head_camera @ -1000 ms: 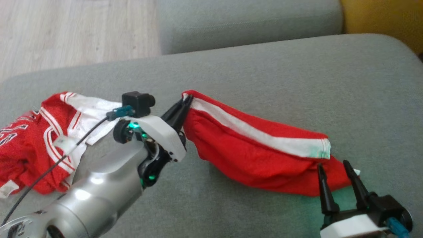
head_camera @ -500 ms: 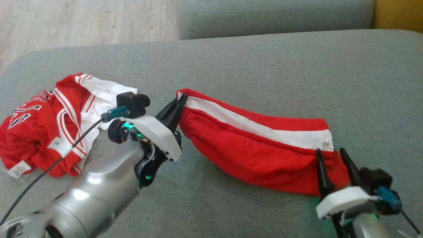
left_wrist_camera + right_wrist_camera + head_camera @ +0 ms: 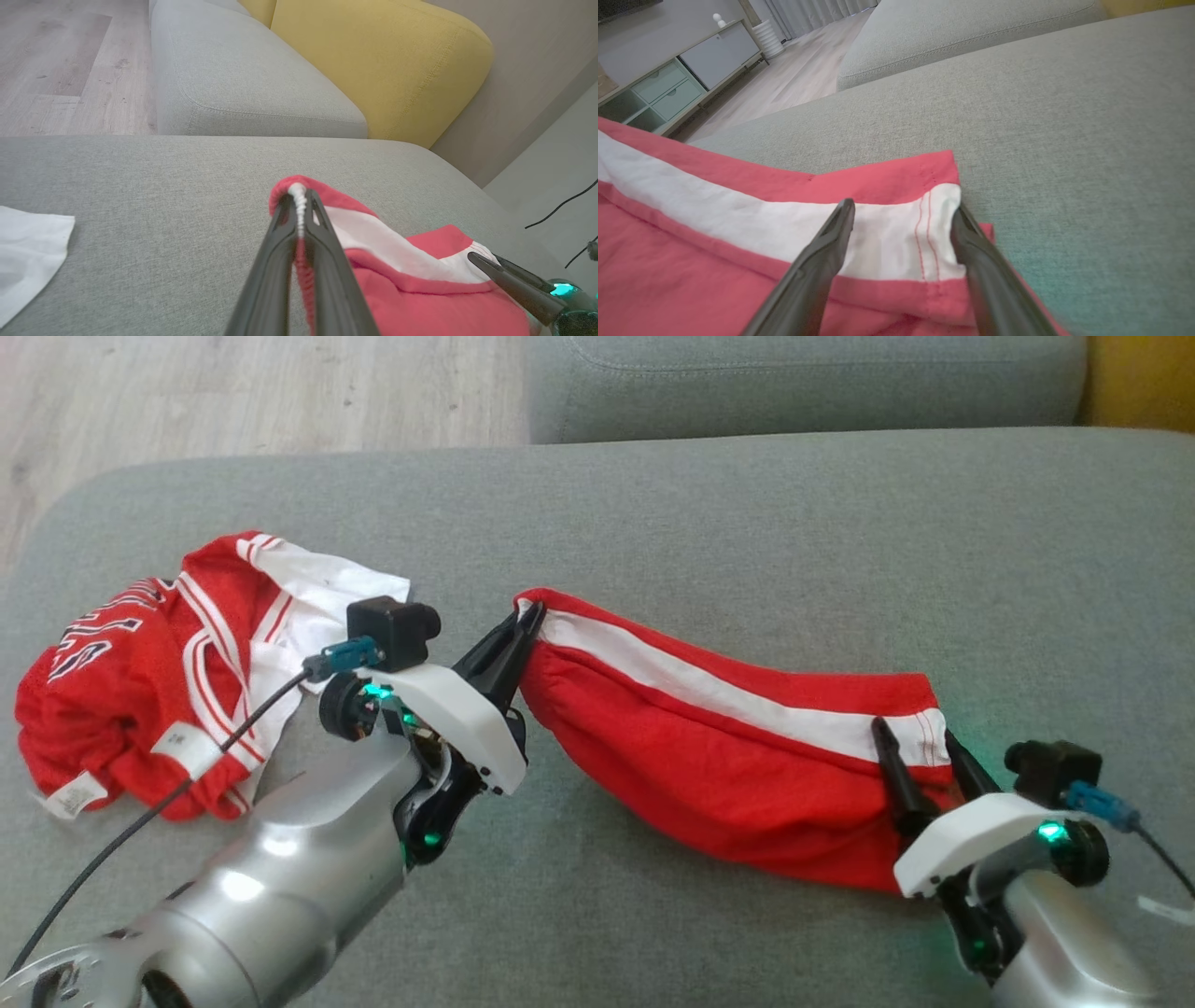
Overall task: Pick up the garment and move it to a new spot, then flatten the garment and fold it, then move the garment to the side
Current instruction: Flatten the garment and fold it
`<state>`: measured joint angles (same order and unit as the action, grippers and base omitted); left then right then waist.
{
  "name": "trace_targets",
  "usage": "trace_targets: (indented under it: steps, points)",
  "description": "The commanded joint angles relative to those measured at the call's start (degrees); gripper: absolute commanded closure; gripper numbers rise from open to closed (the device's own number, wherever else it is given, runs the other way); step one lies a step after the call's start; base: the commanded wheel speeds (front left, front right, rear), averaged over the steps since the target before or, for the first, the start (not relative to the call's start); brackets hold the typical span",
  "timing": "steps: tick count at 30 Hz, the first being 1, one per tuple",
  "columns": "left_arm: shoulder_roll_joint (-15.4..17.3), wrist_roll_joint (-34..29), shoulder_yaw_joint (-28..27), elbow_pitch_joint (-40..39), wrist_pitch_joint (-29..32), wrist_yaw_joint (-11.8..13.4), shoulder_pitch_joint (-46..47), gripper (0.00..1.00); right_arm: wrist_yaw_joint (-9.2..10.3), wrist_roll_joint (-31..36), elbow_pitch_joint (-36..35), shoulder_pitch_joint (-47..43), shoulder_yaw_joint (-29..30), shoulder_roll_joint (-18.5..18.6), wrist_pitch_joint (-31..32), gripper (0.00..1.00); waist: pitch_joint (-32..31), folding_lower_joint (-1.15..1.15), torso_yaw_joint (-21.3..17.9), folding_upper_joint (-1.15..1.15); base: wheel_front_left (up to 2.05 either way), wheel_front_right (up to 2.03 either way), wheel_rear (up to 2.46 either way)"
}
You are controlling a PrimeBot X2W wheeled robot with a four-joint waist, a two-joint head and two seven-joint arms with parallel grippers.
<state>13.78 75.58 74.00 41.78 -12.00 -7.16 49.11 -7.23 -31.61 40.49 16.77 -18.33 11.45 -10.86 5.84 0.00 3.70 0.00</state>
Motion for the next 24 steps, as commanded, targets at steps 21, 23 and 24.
trace_targets:
  steps: [21, 23, 24]
  points:
    - [1.28, -11.72, -9.06, -2.03, -2.95, -0.33, 20.05, 1.00, -0.25, -2.54, -13.40, 19.90, 1.95, 14.72, -1.46, 1.00, 5.20, 0.00, -1.87, 0.00, 0.00, 0.00, 0.00]
    - [0.95, -15.75, -14.31, -2.77, -2.97, -0.26, 24.48, 1.00, -0.25, -1.27, -14.00, 25.84, 3.26, 16.12, -1.45, 1.00, 7.49, 0.00, -2.54, 0.00, 0.00, 0.00, 0.00]
    - [0.61, -18.00, -17.10, -3.40, -2.97, -0.24, 26.19, 1.00, -0.25, -0.65, -14.05, 28.59, 3.83, 16.76, -1.52, 1.00, 8.37, 0.00, -2.75, 0.00, 0.00, 0.00, 0.00]
